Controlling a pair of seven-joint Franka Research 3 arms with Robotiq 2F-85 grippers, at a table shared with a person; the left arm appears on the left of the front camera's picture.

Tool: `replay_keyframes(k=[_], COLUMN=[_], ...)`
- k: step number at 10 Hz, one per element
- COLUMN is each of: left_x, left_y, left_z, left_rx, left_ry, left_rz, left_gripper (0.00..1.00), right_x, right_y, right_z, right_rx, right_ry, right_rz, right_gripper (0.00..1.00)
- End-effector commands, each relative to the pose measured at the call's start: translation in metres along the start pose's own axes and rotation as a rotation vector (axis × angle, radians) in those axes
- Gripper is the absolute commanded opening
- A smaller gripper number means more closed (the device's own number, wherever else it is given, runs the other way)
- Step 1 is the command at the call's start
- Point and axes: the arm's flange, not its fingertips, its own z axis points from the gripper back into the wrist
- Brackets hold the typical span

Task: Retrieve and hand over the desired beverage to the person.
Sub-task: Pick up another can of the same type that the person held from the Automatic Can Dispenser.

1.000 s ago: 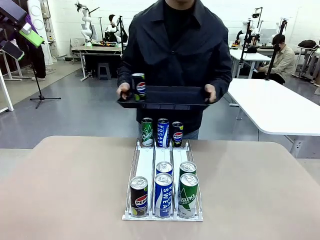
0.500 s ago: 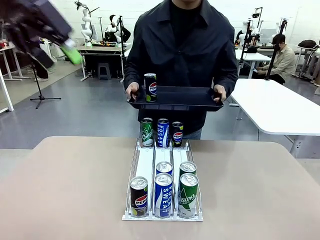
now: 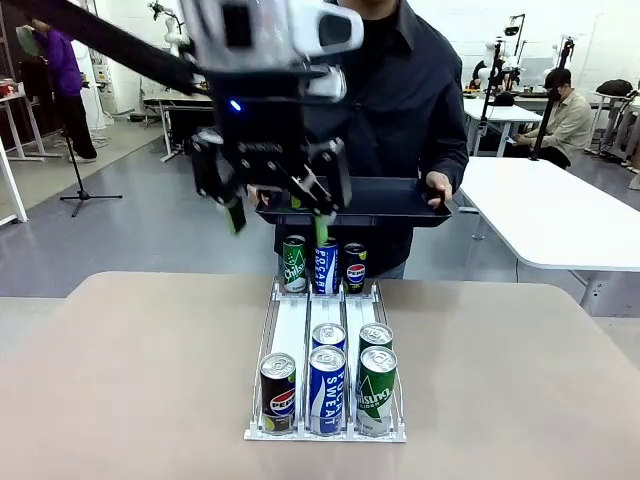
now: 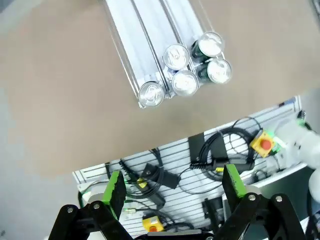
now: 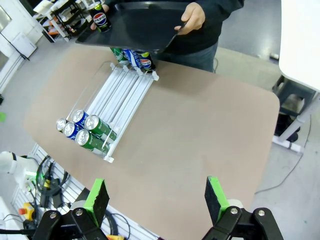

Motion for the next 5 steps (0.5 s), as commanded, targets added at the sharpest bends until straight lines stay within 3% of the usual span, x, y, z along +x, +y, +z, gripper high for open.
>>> replay_keyframes(k=[1,2,5], left_x=[0.016,0.02,0.022], left_y=[-0.008,-0.012,-0.021], left_z=[-0.029,-0.044,-0.099], left_rx=[-0.014,-0.055,-0.029], left_ry=[-0.014,-0.004,0.062], left_rz=[0.115,0.129,0.146], left_gripper=[1.0,1.0,1.0], right_x=[0.0,0.0,0.0], right_y=[0.0,0.0,0.0], right_z=[-0.001,-0.001,-0.001], right_rx=[0.033,0.033,0.033], right_ry=[-0.011,-0.011,-0.011], right_rz=[0.008,0.008,0.008], right_gripper=[1.0,1.0,1.0])
